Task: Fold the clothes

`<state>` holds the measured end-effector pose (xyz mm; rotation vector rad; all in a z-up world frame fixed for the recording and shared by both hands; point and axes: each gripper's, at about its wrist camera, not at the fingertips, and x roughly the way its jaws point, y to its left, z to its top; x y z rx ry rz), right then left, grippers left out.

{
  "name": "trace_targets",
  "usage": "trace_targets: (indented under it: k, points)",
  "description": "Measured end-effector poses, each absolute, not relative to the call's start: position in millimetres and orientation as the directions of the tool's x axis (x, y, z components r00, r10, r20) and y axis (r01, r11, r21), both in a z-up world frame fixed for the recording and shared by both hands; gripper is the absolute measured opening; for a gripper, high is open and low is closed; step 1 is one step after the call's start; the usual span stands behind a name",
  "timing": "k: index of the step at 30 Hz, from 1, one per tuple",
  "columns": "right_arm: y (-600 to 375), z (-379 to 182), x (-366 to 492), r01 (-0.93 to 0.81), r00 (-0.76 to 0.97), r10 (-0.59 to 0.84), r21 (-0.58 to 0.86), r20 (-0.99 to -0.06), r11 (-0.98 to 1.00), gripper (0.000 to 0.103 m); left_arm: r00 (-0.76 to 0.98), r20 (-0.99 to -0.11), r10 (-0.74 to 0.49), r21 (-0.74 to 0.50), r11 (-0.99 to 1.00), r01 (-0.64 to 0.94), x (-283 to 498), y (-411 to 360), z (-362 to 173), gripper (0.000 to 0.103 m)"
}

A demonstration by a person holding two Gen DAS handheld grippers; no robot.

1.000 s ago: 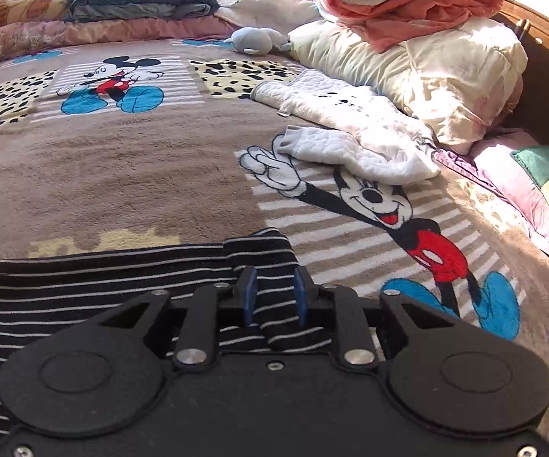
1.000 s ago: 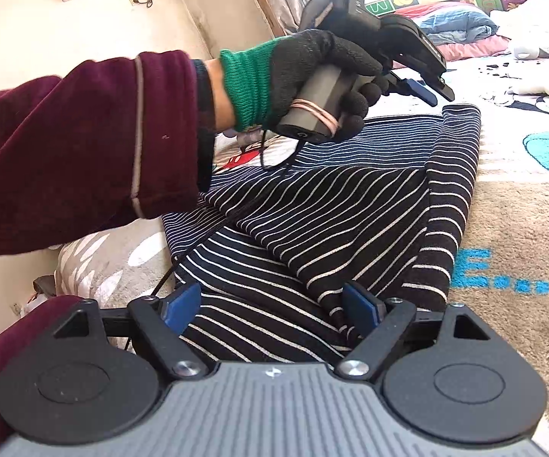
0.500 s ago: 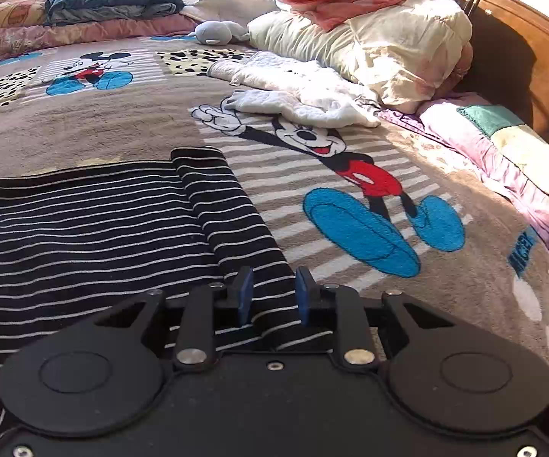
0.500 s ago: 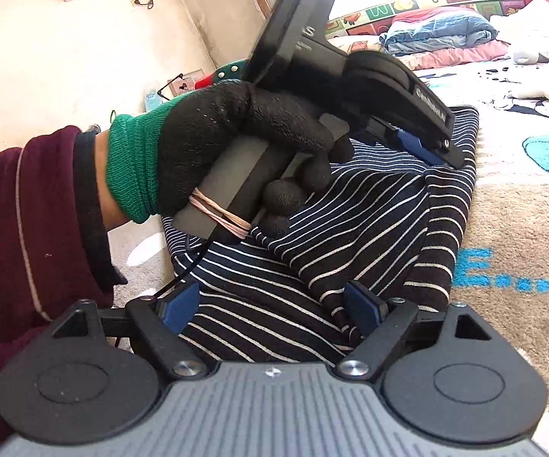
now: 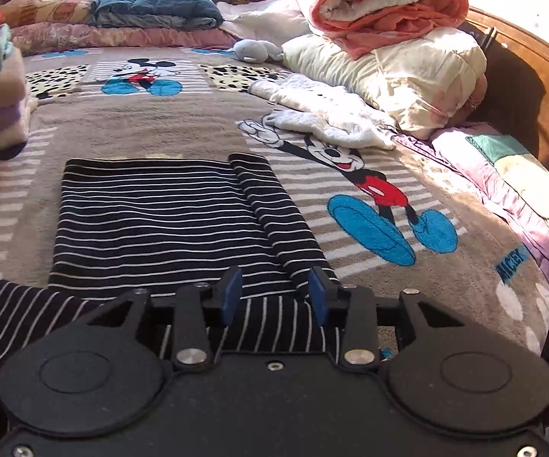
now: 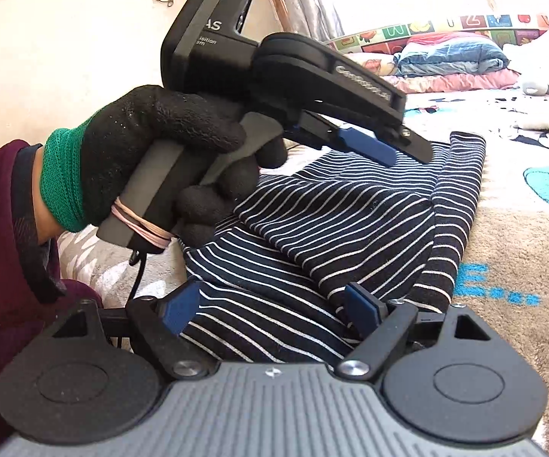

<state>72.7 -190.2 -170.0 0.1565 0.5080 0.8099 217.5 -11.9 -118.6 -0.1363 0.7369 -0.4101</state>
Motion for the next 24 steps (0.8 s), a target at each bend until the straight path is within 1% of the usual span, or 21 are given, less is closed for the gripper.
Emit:
trace_targets:
  k: [2, 4, 6, 9, 11, 12, 14, 15, 16, 20, 22, 24]
  points:
    - [-195.0, -162.4, 59.9, -0.666, 0.581, 0.733, 0.31, -0.354, 0.678, 0.083, 0.691, -0.612, -0.385, -0.282, 0.922, 0.265, 208.4, 10.1, -107.6, 0.043]
    - [-206.3, -153.0, 49.5, -0.661, 0.607, 0.719, 0.287, -0.338, 0.693, 0.083, 0.712, -0.615, -0.339, -0.328, 0.931, 0.161, 192.2, 44.4, -108.7, 0.043]
    - [-210.4, -148.3, 41.5, -0.626, 0.66, 0.675, 0.255, -0.33, 0.737, 0.083, 0.726, -0.62, -0.299, -0.373, 0.926, 0.063, 177.7, 75.5, -111.3, 0.044]
    - [-210.1, -150.3, 43.4, -0.569, 0.726, 0.612, 0.226, -0.316, 0.791, 0.083, 0.741, -0.629, -0.236, -0.437, 0.895, -0.085, 157.4, 117.8, -115.9, 0.045]
    - [-204.3, -157.2, 52.4, -0.554, 0.738, 0.596, 0.22, -0.317, 0.803, 0.083, 0.748, -0.631, -0.205, -0.46, 0.876, -0.148, 148.2, 135.2, -117.9, 0.045]
    - [-200.4, -161.8, 57.3, -0.554, 0.726, 0.597, 0.226, -0.341, 0.802, 0.084, 0.751, -0.628, -0.205, -0.475, 0.866, -0.16, 146.2, 140.8, -118.2, 0.045]
    - [-192.4, -174.4, 73.8, -0.544, 0.678, 0.6, 0.258, -0.425, 0.798, 0.086, 0.754, -0.624, -0.204, -0.499, 0.847, -0.184, 144.3, 150.4, -119.9, 0.045]
    - [-190.9, -176.2, 72.5, -0.538, 0.681, 0.59, 0.25, -0.434, 0.805, 0.087, 0.755, -0.623, -0.202, -0.508, 0.839, -0.195, 144.4, 154.3, -121.3, 0.045]
    - [-189.1, -176.1, 71.5, -0.536, 0.681, 0.585, 0.243, -0.442, 0.808, 0.089, 0.754, -0.624, -0.205, -0.515, 0.834, -0.199, 147.8, 156.3, -124.3, 0.045]
    - [-189.9, -170.4, 64.7, -0.55, 0.671, 0.601, 0.254, -0.434, 0.796, 0.089, 0.752, -0.624, -0.212, -0.538, 0.814, -0.217, 161.6, 163.7, -136.3, 0.045]
    - [-190.2, -171.3, 60.6, -0.548, 0.675, 0.599, 0.251, -0.431, 0.798, 0.089, 0.758, -0.625, -0.185, -0.495, 0.845, -0.202, 176.7, 161.4, -133.6, 0.045]
    - [-191.1, -170.0, 56.6, -0.554, 0.679, 0.601, 0.242, -0.421, 0.796, 0.089, 0.75, -0.632, -0.194, -0.426, 0.896, -0.127, 199.2, 154.8, -127.0, 0.045]
